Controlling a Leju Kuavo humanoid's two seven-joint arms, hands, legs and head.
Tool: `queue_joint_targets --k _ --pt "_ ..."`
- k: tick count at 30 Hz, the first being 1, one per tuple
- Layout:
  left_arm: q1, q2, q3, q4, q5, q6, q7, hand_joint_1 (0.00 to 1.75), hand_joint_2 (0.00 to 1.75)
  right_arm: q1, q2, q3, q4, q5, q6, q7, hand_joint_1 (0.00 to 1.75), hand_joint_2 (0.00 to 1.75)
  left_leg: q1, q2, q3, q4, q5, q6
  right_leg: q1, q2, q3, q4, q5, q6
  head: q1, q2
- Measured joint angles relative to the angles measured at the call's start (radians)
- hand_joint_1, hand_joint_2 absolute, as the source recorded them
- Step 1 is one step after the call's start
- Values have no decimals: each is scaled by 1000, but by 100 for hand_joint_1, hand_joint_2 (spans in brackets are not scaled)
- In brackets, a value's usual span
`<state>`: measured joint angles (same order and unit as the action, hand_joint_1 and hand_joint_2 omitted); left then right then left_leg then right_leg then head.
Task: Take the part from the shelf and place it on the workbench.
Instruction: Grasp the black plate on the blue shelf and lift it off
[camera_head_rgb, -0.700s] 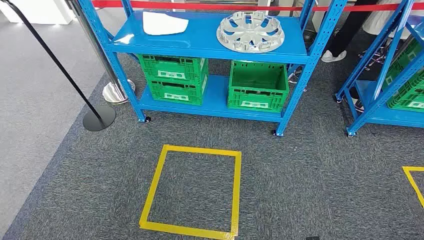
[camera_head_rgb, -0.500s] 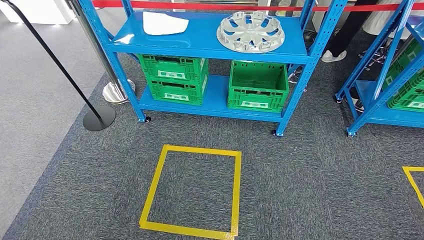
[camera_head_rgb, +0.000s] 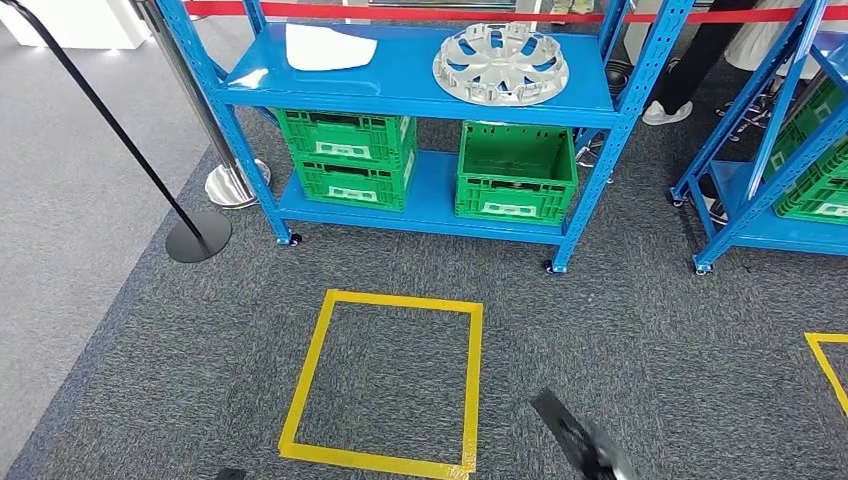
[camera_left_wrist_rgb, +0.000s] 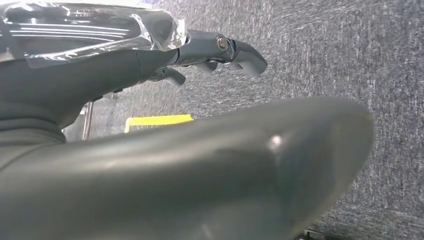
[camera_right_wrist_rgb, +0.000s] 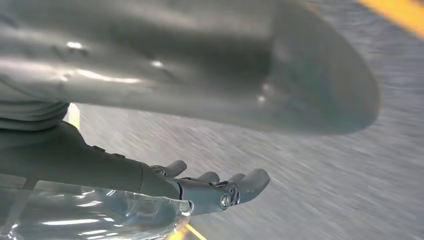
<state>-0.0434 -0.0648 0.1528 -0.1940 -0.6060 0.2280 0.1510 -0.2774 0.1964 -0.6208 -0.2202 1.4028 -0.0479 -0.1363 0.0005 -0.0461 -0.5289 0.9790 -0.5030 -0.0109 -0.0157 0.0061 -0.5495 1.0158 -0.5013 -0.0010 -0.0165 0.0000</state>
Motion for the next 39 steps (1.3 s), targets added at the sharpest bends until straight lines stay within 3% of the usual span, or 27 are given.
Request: queue_joint_targets --k 6,15,21,27,35,39 --pt "-13 -8 -22 7 -45 -11 12 0 0 -156 54 128 0 46 26 -20 0 0 0 0 0 0 0 0 0 0 0 0 0 0 0 0" --pt "-17 -10 -32 10 -63 -14 16 0 0 -218 72 181 0 54 35 -27 0 0 0 0 0 1 0 0 0 0 0 0 0 0 0 0" --pt "-35 -13 -72 20 -143 -32 36 0 0 -523 103 378 -31 42 27 -41 0 0 0 2 -1 3 2 0 0 3 1 1 3 1 0 0" --pt "-45 -13 -98 24 -198 -58 50 0 0 -676 75 443 -51 10 -23 -34 0 0 0 2 -1 4 2 1 0 3 1 1 3 2 0 0" --pt "-47 -13 -111 26 -229 -66 54 0 0 -738 51 483 -55 -19 -43 -41 0 0 0 2 -1 4 2 1 0 4 2 1 3 2 0 0" --pt "-48 -13 -111 26 -233 -66 49 0 0 -741 55 499 -55 -20 -10 -59 0 0 0 2 -1 4 2 1 0 4 2 1 3 2 0 0"
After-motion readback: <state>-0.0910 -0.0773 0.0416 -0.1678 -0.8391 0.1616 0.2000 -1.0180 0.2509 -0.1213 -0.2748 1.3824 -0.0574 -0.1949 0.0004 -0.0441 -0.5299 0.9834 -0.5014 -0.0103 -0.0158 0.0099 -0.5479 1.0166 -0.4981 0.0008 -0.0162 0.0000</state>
